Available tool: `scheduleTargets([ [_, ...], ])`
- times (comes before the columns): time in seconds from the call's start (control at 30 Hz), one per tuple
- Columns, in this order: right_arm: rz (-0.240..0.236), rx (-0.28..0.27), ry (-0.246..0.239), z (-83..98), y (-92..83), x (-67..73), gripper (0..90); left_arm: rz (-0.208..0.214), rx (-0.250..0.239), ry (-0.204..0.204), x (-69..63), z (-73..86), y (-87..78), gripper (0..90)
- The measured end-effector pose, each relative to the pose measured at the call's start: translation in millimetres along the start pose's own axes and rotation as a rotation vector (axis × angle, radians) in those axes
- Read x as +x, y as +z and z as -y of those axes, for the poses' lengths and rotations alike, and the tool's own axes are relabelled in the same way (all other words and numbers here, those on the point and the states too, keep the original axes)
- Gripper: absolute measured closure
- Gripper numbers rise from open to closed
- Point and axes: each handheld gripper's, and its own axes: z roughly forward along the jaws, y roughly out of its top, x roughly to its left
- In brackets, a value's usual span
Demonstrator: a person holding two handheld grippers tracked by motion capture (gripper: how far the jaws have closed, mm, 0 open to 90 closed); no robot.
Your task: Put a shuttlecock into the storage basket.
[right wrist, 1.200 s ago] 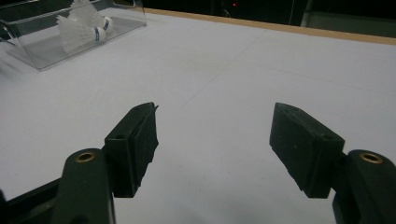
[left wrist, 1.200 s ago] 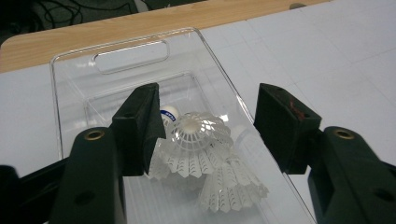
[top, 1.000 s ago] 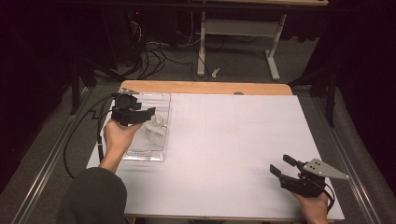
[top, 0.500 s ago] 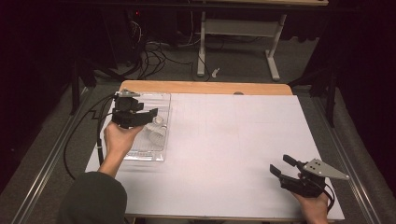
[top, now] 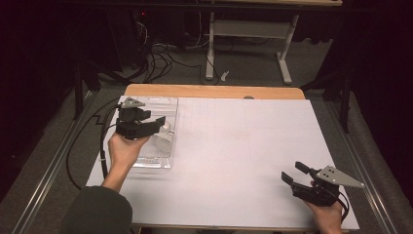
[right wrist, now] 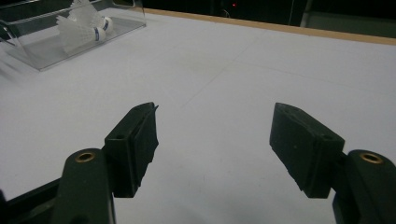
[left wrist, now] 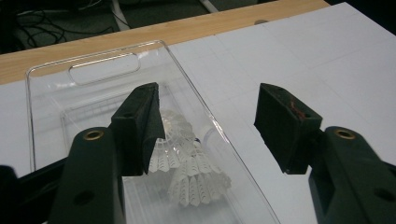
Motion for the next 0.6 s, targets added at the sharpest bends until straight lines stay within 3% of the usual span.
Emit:
scheduleTargets([
  [0.27,0.0,0.0,0.001,0.0,0.0,-0.1,32.8,0.01,-0.016,0.009,-5.1,3.3,-4.0,41.2],
  [0.43,0.0,-0.001,0.0,0.0,-0.1,-0.1,32.8,0.037,-0.028,-0.016,-5.0,9.2,-7.0,41.4],
  [0.6,0.0,0.0,0.0,0.0,0.1,-0.1,32.8,0.034,-0.029,-0.016,-4.4,14.5,-9.6,41.5],
])
